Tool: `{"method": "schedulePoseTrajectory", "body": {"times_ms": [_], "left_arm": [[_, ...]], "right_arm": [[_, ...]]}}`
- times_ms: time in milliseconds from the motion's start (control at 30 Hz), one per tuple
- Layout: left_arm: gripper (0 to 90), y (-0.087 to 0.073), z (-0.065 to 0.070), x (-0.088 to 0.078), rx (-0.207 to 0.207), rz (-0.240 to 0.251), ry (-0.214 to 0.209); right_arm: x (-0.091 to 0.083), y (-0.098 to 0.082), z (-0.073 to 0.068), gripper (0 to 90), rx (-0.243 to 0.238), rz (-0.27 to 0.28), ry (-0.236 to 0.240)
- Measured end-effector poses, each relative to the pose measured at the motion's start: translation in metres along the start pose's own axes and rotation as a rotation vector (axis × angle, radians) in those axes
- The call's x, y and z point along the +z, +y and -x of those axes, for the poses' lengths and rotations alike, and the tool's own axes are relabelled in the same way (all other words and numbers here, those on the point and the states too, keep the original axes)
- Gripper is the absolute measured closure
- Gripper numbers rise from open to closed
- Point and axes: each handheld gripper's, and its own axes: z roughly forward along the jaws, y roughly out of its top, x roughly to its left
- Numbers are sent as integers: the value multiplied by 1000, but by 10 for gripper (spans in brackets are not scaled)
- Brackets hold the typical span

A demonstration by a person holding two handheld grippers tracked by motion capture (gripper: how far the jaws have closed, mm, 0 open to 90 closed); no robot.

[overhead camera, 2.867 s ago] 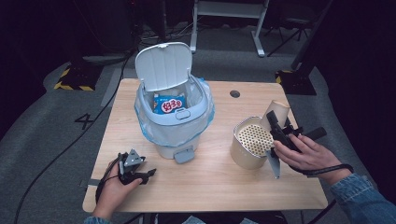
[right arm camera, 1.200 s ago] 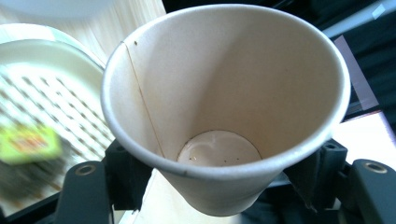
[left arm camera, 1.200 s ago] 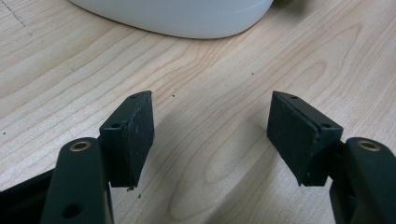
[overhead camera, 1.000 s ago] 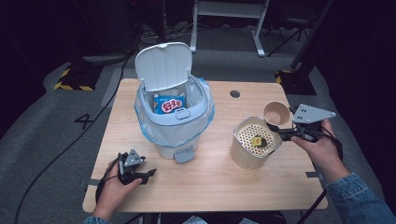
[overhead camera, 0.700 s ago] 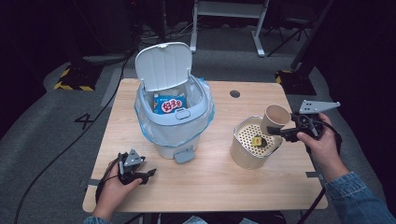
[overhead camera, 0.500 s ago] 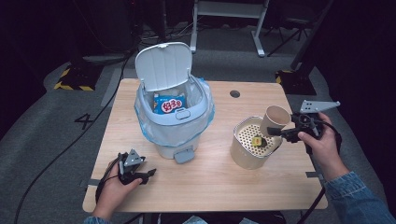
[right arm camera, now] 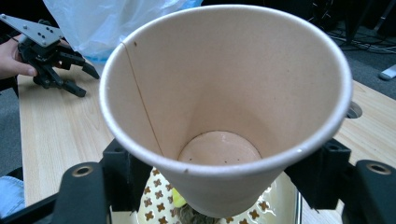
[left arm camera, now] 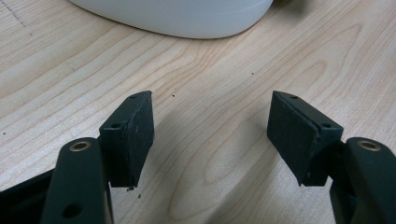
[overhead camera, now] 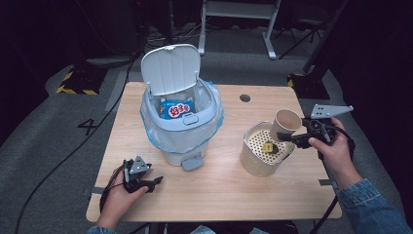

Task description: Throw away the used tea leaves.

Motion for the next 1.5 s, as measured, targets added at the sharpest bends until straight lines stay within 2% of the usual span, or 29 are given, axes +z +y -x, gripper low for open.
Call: {"method": "schedulePoseTrajectory", "body": {"times_ms": [233,600,867,1000,1167,1367,1500], "left_arm": [[325,0,0,0,0,0,0],[324,0,0,0,1,-1,0],[325,0,0,0,2,-1,0],[324,0,0,0,2,-1,0],[324,0,0,0,1,-1,-1],[318,0,0,0,4,-2,-3],[318,0,0,0,4,-3,-1]], "right_arm": [[3,15,-5,305,-36,-4,-7],[11,54,-8,304,-87,-6,-12],[18,80,-8,304,-103,1,-5],[25,91,-5,304,-95,3,8],[33,106,-2,305,-91,9,45],[45,135,-9,308,-165,-12,114],[54,147,-13,308,-180,0,144]]}}
